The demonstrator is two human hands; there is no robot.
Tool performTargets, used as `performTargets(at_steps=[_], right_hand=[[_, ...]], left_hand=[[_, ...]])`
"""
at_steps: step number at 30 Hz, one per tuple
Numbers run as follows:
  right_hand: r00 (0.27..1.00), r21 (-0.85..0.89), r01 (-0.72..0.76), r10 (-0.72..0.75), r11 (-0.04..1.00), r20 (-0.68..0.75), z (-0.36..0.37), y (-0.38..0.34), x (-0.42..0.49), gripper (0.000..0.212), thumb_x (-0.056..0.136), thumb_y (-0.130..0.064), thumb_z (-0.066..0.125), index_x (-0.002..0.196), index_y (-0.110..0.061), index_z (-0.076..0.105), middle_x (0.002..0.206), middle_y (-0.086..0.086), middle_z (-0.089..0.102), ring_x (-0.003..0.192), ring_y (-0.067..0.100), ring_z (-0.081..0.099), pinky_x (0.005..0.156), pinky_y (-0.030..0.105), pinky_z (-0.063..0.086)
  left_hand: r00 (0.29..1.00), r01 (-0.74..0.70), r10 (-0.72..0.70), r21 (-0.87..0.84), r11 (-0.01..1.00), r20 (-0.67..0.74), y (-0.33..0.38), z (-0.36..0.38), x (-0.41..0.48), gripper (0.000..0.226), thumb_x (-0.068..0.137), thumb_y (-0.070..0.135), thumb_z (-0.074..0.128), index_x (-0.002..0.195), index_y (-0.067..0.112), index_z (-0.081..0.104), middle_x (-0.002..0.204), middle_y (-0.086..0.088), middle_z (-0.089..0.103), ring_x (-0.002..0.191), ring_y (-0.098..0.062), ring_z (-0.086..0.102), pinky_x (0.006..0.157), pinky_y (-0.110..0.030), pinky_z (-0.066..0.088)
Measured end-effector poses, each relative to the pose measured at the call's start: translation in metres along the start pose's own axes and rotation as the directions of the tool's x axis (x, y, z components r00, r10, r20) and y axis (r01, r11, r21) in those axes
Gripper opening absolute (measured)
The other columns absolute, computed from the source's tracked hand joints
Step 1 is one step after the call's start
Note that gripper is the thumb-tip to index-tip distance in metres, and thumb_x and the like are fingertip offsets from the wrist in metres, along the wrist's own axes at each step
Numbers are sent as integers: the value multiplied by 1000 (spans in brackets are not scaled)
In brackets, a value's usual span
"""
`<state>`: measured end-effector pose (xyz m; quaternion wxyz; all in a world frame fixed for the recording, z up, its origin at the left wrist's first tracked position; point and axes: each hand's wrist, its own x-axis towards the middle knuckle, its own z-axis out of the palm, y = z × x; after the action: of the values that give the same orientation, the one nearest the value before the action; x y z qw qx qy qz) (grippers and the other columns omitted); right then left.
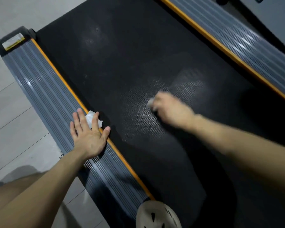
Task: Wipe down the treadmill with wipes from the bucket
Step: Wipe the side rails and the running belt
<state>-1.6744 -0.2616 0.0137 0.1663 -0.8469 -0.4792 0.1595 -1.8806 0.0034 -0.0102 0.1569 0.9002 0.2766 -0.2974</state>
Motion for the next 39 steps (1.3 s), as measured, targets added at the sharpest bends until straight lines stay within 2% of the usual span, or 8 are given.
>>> performTargets(at_steps=[5,14,17,21,26,29,36,39], right_hand=[[719,11,-656,630,754,-295,-46,74,33,34,103,-23,49,122,-30,76,118,2,56,104,31,67,86,32,54],[936,87,300,-311,950,162,33,-68,-61,37,98,-16,49,128,-20,70,124,-2,60,107,21,54,96,32,50],[975,-26,-187,182,982,-127,-16,38,-25,38,96,-7,53,121,-27,73,117,0,59,105,25,59,92,41,58],[474,164,-806,787,568,-394,-68,117,-18,30,97,-8,56,114,-24,75,119,3,56,108,30,64,91,34,55],[969,95,-220,228,971,-90,3,14,19,25,90,-7,61,108,-20,73,110,1,57,103,25,62,92,42,57],[997,147,-58,66,987,-50,11,11,16,26,97,-10,57,115,-19,74,116,1,59,111,24,61,93,43,57],[275,149,-915,850,375,-449,-65,123,-65,27,95,-11,58,116,-17,74,114,10,57,97,36,66,93,42,58],[494,-141,-868,790,477,-363,-37,98,27,34,85,-10,48,106,-18,73,108,12,64,103,40,60,101,51,47]], left_hand=[[973,-47,24,-93,995,-228,-1,12,-7,69,109,66,23,168,33,16,175,-13,-26,161,-27,-30,131,-52,-14],[847,-295,115,-278,914,-520,28,6,11,35,114,26,43,131,15,71,165,-7,47,163,-20,22,133,-51,17],[848,-339,142,-316,886,-510,59,-14,32,34,114,27,45,133,17,71,163,-3,51,160,-17,29,131,-45,26],[861,-344,157,-328,880,-483,102,-40,67,36,115,28,44,135,16,71,163,-2,50,159,-17,33,126,-30,25],[871,-344,166,-333,878,-462,135,-65,99,35,114,25,46,138,18,69,167,-3,45,160,-20,31,127,-36,29],[858,-362,210,-259,896,-469,146,-79,121,37,114,28,45,145,23,64,169,-2,42,161,-22,29,126,-44,32],[943,-292,302,85,953,-138,165,-95,154,78,99,58,65,166,35,32,175,-4,26,160,-36,24,119,-59,40],[952,-298,305,142,944,-31,167,-106,153,104,87,70,75,169,39,20,177,-2,18,160,-34,25,116,-55,45]])
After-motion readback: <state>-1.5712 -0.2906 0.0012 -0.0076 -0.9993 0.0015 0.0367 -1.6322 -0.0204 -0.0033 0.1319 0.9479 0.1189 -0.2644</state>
